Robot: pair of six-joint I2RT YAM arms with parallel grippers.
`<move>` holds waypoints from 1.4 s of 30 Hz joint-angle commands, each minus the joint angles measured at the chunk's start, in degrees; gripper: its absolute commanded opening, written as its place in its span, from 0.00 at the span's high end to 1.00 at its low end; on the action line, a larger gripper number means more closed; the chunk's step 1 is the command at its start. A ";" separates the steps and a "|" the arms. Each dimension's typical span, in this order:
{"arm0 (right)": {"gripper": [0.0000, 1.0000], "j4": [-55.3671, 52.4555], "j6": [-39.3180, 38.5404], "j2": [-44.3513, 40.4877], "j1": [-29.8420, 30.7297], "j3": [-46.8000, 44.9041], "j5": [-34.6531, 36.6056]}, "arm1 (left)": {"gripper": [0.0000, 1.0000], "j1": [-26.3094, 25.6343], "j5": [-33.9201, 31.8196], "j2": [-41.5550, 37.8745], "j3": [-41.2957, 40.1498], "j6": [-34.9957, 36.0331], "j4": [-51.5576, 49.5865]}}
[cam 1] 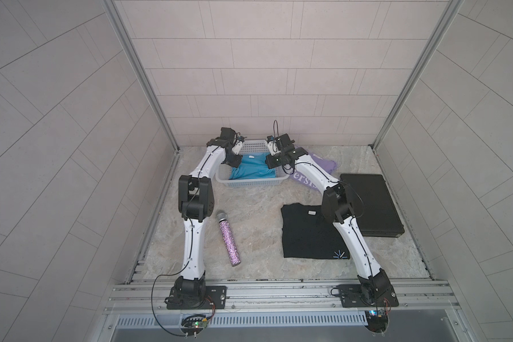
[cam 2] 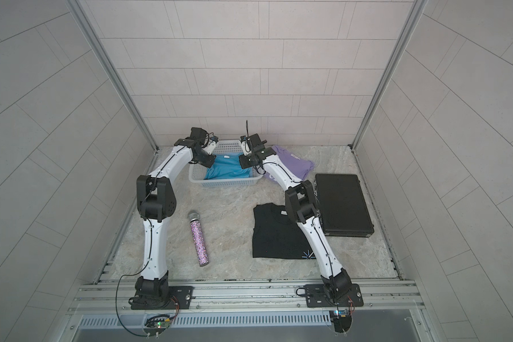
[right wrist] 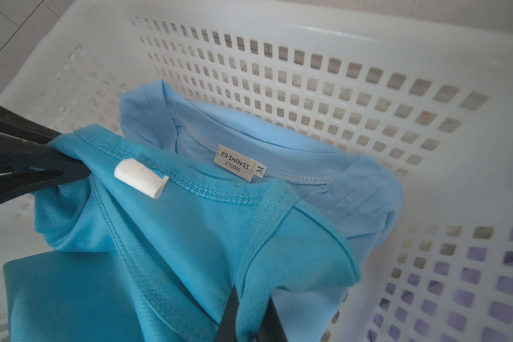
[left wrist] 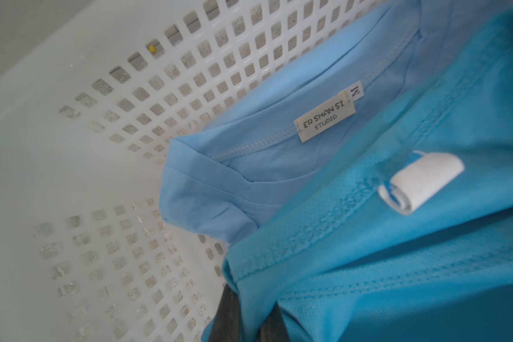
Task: Put the folded t-shirts into the basket
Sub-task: Place the T-shirt in the bin.
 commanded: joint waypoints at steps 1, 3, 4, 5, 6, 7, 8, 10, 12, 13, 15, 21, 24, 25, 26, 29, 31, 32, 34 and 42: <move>0.99 -1.42 -1.99 1.13 -1.34 2.71 1.31 | 1.00 0.43 -2.04 0.70 2.95 -0.13 0.32; 0.99 -1.13 -2.52 2.07 -1.79 4.04 1.93 | 1.00 0.40 -2.15 1.46 4.02 -0.22 0.10; 0.99 -0.98 -2.72 2.46 -2.08 4.68 2.01 | 1.00 0.47 -2.19 1.76 4.30 -0.22 0.11; 0.99 -0.87 -3.02 2.77 -2.27 5.18 1.93 | 1.00 0.41 -2.30 2.00 4.47 -0.18 0.27; 0.98 -0.76 -3.37 3.06 -2.48 5.40 1.92 | 1.00 0.38 -2.44 2.26 4.71 -0.14 0.33; 0.98 -0.63 -3.64 3.19 -2.64 5.49 1.92 | 1.00 0.39 -2.75 2.58 4.96 -0.13 0.46; 0.97 -0.51 -3.71 3.32 -2.85 5.53 1.80 | 1.00 0.39 -3.06 2.86 5.23 -0.13 0.43; 0.95 -0.35 -3.74 3.57 -3.10 5.51 1.57 | 0.97 0.39 -3.38 3.34 5.48 -0.13 0.59; 0.89 -0.32 -3.78 3.89 -3.24 5.51 1.40 | 0.90 0.28 -4.02 4.01 5.79 -0.13 0.67; 0.85 -0.35 -3.80 4.06 -3.29 5.57 1.39 | 0.87 0.15 -4.41 4.26 5.91 -0.13 0.68; 0.78 -0.30 -3.81 4.30 -3.36 5.69 1.44 | 0.78 0.03 -5.70 4.84 6.27 -0.21 0.92; 0.61 -0.83 -4.36 3.74 -3.42 6.93 3.01 | 0.61 -0.31 -11.73 4.81 6.64 -0.91 3.46; 0.58 -1.15 -5.00 2.63 -3.52 6.76 3.35 | 0.53 -0.33 -13.00 4.50 6.80 -0.88 4.33; 0.58 -1.19 -5.10 2.31 -3.47 6.61 3.51 | 0.52 -0.44 -13.21 4.44 6.81 -0.73 4.63; 0.57 -1.26 -5.12 1.95 -3.50 6.62 3.66 | 0.50 -0.48 -13.31 4.33 6.82 -0.56 4.94; 0.57 -1.80 -5.38 1.09 -3.51 6.44 2.72 | 0.42 -1.02 -13.77 4.41 7.43 0.37 5.21; 0.57 -2.47 -5.29 0.18 -3.53 6.21 1.19 | 0.36 -1.60 -15.17 4.42 7.77 1.41 6.02; 0.57 -2.87 -5.37 -0.34 -3.53 6.06 0.13 | 0.35 -1.81 -16.25 4.47 7.86 1.96 6.72; 0.57 -3.72 -5.68 -1.41 -3.58 5.81 -2.26 | 0.33 -2.11 -18.34 4.45 8.25 2.06 7.60; 0.61 -4.53 -7.10 -2.30 -2.96 4.20 -10.08 | 0.37 -2.20 -6.22 0.67 7.80 -4.30 -3.28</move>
